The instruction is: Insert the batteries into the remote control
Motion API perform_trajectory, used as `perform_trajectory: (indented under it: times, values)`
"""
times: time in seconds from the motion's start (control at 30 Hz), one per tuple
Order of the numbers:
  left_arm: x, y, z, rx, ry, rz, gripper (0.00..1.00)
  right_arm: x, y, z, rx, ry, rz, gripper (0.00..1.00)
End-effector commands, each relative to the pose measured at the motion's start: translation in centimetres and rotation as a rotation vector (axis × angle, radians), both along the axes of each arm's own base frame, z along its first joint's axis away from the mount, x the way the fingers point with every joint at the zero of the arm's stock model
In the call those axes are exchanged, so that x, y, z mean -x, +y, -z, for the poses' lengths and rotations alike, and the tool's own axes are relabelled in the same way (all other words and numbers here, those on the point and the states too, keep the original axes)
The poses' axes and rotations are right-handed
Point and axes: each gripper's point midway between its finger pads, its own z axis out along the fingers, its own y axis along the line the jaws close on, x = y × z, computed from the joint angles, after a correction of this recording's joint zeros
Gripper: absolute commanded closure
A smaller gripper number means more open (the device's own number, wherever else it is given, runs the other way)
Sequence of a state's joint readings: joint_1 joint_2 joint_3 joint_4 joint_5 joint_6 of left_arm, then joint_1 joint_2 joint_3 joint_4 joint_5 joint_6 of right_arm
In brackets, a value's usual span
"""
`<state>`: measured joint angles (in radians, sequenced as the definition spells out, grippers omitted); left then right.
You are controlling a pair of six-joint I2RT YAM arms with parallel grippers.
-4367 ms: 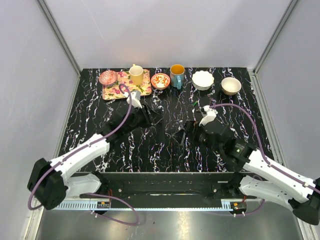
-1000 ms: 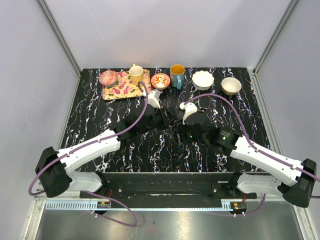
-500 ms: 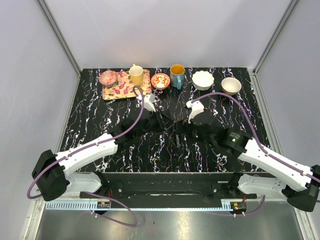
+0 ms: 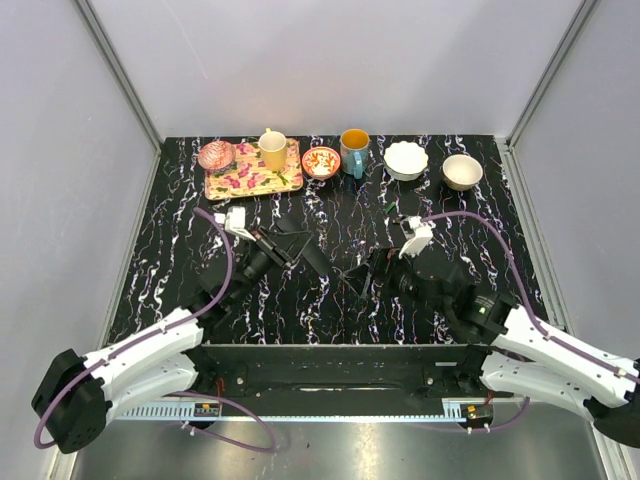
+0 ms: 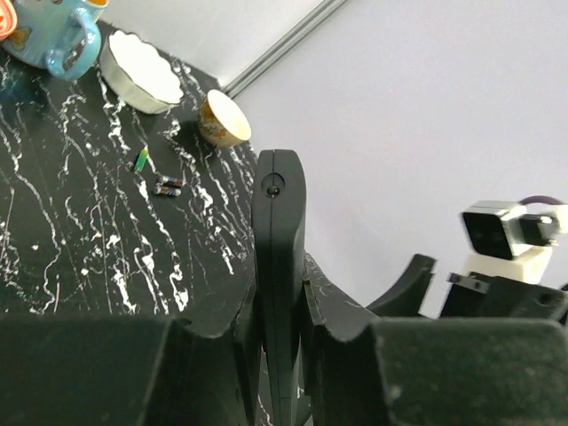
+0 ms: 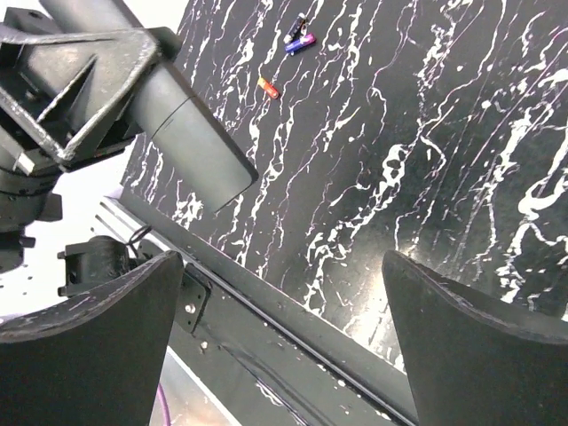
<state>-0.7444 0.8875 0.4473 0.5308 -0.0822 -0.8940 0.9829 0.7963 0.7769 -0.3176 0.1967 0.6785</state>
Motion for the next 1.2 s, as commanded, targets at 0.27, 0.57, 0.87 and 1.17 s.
perform_trajectory:
  times: [0.27, 0.57, 0.87, 1.17]
  values:
    - [0.5, 2.2, -4.1, 0.184, -0.217, -0.069, 1.0, -2.0, 5.5, -2.4, -0.437, 0.151, -0.033, 0.03]
    - [0.3, 2.3, -3.4, 0.164, -0.199, -0.085, 1.0, -3.2, 7.5, -2.2, -0.526, 0.185, -0.104, 0.12]
    - [0.3, 2.1, -3.2, 0.156, -0.193, -0.082, 1.0, -3.7, 9.1, -2.4, -0.516, 0.181, -0.151, 0.18]
    - [0.3, 1.9, -2.8, 0.142, -0.187, -0.076, 1.0, -4.2, 9.4, -2.2, -0.487, 0.179, -0.143, 0.24]
